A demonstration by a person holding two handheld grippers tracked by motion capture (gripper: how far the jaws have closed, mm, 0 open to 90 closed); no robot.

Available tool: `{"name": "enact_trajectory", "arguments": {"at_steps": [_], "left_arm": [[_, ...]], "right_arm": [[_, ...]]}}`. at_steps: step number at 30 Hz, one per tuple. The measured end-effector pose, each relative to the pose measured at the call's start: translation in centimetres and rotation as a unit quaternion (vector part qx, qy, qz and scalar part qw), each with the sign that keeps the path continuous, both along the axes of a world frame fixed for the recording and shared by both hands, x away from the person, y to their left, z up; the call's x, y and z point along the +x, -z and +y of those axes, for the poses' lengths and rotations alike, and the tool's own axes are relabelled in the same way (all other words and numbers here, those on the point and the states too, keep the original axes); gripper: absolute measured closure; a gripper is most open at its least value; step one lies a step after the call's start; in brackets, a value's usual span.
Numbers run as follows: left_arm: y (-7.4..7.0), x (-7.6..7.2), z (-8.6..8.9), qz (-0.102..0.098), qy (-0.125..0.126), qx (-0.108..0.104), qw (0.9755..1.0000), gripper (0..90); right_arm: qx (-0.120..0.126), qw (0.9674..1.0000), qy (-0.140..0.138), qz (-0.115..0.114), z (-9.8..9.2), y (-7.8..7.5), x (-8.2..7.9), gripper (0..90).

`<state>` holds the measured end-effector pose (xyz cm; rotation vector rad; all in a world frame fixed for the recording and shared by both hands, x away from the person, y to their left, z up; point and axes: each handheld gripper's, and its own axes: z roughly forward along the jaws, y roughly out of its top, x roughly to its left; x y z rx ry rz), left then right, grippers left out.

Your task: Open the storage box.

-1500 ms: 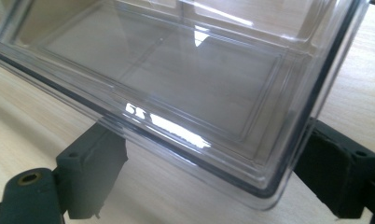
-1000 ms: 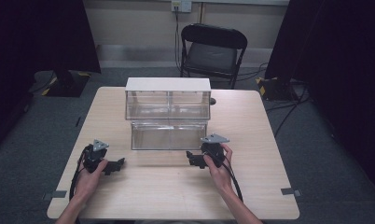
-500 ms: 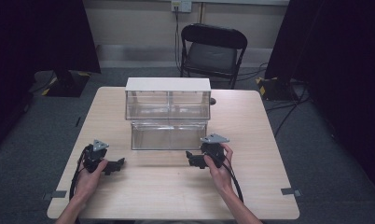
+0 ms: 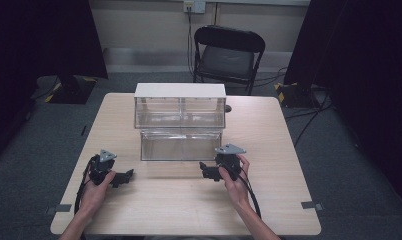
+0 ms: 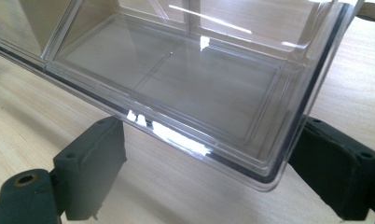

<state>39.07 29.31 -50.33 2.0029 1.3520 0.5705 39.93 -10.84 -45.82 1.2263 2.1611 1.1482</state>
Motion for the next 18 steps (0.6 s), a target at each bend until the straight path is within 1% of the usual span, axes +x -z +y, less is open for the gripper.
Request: {"name": "enact_trajectory", "arguments": {"at_steps": [5, 6, 8, 18], "left_arm": [[0.0, 0.0, -0.01, 0.0, 0.0, 0.0, 1.0, 1.3], [0.0, 0.0, -0.01, 0.0, 0.0, -0.001, 1.0, 1.3], [0.0, 0.0, 0.0, 0.0, 0.0, 0.0, 1.0, 1.3], [0.0, 0.0, 0.0, 0.0, 0.0, 0.0, 1.0, 1.3]], "right_arm": [[0.0, 1.0, 0.0, 0.001, -0.03, -0.08, -0.05, 12.0], [0.006, 1.0, -0.004, 0.004, -0.16, -0.18, -0.08, 11.7], [0.008, 0.9999, -0.007, 0.005, -0.23, -0.29, -0.09, 11.7], [0.009, 0.9999, -0.007, 0.004, -0.28, -0.41, -0.16, 11.6]]}}
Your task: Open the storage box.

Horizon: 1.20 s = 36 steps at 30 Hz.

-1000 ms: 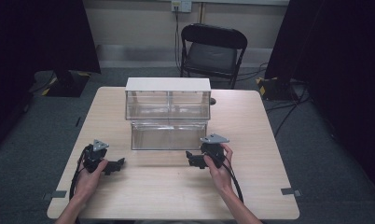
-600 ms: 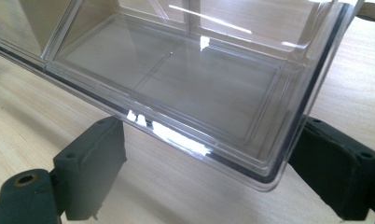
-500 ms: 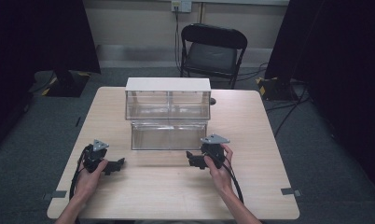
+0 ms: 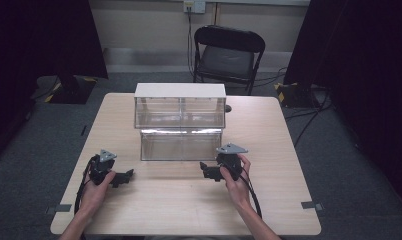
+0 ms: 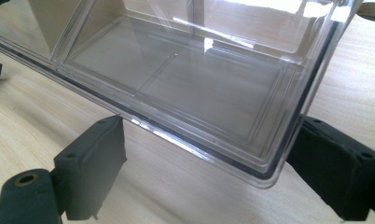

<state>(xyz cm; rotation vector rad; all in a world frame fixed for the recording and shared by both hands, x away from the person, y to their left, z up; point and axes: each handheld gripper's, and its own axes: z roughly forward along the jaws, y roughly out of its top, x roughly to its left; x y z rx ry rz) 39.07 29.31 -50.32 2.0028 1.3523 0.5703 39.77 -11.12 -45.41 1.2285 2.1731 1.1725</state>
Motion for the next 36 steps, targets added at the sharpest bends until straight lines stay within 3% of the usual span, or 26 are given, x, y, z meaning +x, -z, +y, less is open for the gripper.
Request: {"name": "enact_trajectory", "arguments": {"at_steps": [36], "left_arm": [[0.0, 0.0, 0.0, 0.0, 0.0, 0.0, 1.0, 1.3]], "right_arm": [[0.01, 0.9999, -0.008, -0.005, -0.23, -0.68, -0.22, 10.0]]}}
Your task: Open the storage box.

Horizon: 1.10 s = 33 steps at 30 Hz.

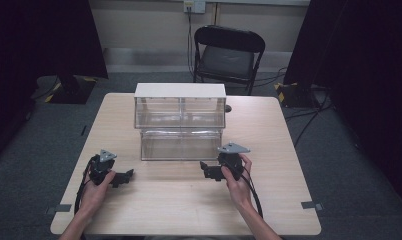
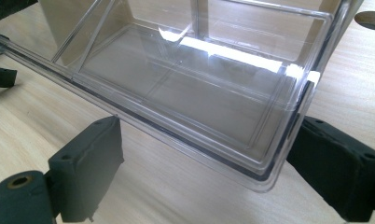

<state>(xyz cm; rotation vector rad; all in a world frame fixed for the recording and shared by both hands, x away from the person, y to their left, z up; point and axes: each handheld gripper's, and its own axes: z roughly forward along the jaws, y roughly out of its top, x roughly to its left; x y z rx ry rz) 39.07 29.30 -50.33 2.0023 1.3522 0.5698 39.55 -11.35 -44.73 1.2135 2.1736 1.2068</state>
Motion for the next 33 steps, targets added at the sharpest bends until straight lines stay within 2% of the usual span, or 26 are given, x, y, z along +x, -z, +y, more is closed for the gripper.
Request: {"name": "enact_trajectory", "arguments": {"at_steps": [33], "left_arm": [[0.01, 0.0, -0.01, 0.0, 0.0, -0.001, 1.0, 1.3]], "right_arm": [[0.009, 0.9999, -0.005, -0.004, -0.07, -0.84, 0.03, 7.4]]}}
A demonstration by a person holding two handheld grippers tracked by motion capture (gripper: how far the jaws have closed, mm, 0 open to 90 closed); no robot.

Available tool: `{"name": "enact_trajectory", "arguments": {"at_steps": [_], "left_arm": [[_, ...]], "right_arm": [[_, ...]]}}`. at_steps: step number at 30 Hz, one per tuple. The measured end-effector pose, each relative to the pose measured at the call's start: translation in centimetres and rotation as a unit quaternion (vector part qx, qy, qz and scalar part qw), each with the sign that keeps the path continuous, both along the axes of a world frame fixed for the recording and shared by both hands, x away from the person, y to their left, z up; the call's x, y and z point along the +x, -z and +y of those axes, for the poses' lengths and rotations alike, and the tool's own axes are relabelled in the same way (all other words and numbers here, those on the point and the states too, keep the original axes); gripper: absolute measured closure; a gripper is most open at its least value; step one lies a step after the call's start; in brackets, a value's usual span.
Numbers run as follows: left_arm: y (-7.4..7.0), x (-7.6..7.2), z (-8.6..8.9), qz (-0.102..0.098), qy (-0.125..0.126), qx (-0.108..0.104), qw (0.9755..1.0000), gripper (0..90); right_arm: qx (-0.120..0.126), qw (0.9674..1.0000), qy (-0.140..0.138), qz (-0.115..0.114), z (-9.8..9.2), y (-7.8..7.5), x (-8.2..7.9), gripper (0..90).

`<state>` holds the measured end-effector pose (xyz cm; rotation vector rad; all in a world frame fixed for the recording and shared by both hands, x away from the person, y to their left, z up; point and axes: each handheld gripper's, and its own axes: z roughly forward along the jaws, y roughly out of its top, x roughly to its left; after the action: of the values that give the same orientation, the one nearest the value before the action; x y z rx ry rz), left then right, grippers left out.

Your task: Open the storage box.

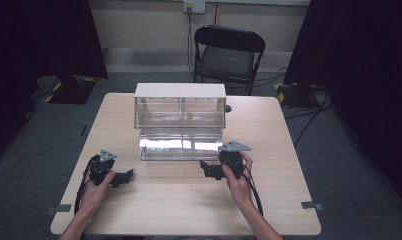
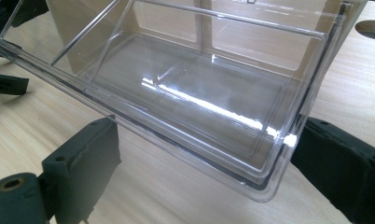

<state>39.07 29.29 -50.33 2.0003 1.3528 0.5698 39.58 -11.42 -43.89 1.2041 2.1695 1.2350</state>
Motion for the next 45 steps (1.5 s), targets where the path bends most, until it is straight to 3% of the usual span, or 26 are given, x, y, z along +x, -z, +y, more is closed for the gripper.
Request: {"name": "enact_trajectory", "arguments": {"at_steps": [15, 28, 45], "left_arm": [[0.0, 0.0, 0.0, 0.0, 0.0, 0.001, 1.0, 1.3], [0.0, 0.0, 0.0, 0.0, 0.0, 0.001, 1.0, 1.3], [0.0, 0.0, 0.0, 0.0, 0.0, 0.001, 1.0, 1.2]], "right_arm": [[-0.001, 0.9999, 0.009, 0.006, 0.0, -0.3, -0.1, 7.7], [0.014, 0.9998, 0.007, -0.015, -0.1, -0.8, -0.3, 8.0], [0.023, 0.9997, 0.005, -0.01, 0.0, -1.4, 0.4, 7.9]]}}
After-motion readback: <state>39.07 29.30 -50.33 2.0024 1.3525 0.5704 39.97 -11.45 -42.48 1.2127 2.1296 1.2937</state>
